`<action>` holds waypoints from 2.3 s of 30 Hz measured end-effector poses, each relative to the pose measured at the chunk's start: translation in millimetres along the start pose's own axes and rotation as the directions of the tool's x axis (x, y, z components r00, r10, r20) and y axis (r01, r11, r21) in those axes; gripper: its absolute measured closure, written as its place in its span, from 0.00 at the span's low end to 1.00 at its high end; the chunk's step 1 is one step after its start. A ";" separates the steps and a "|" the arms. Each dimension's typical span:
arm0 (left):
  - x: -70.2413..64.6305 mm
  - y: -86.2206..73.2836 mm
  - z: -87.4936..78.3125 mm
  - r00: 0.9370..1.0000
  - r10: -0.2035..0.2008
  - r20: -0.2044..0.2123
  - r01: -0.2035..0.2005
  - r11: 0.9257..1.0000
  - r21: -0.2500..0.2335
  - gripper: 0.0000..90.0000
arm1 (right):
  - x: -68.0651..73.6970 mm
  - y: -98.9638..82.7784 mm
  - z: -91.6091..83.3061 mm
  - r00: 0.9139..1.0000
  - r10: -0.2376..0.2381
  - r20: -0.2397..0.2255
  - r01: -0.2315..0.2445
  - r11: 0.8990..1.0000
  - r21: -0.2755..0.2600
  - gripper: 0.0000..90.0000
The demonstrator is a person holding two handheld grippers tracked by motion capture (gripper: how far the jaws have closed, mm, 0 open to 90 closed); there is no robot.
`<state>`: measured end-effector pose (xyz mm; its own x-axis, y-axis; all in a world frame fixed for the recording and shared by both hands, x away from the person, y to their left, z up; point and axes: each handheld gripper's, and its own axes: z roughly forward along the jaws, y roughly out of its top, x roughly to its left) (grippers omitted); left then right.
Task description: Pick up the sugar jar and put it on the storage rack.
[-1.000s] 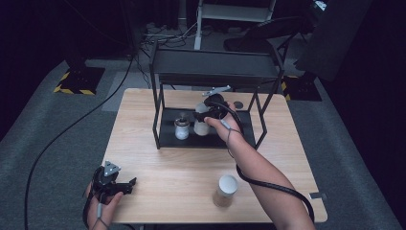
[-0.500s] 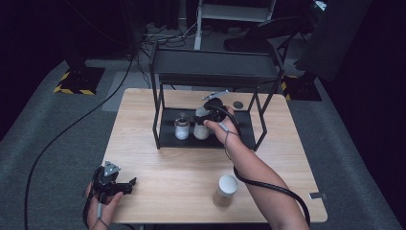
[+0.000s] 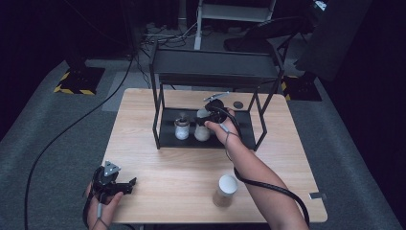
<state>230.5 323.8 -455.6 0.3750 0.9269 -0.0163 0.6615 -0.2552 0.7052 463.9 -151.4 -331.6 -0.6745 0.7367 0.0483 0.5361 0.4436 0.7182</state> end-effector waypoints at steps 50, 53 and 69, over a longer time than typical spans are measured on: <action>-0.3 0.0 0.2 1.000 0.000 -0.001 0.000 1.000 0.000 0.05 | 20.3 -59.0 -149.1 0.999 -0.048 -0.007 0.047 0.989 -0.142 0.12; -0.3 0.1 0.2 1.000 0.000 -0.001 0.000 1.000 0.000 0.05 | 23.0 -65.8 -155.7 0.998 -0.057 -0.009 0.055 0.987 -0.149 0.12; -0.3 0.1 0.2 1.000 0.000 -0.001 0.000 1.000 0.000 0.05 | 35.5 -101.1 -185.6 0.997 -0.070 -0.029 0.064 0.982 -0.176 0.12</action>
<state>230.5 323.4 -455.6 0.3740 0.9273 -0.0155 0.6615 -0.2550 0.7053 291.5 -264.8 -273.7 -0.7249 0.6886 0.0177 0.3937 0.3931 0.8310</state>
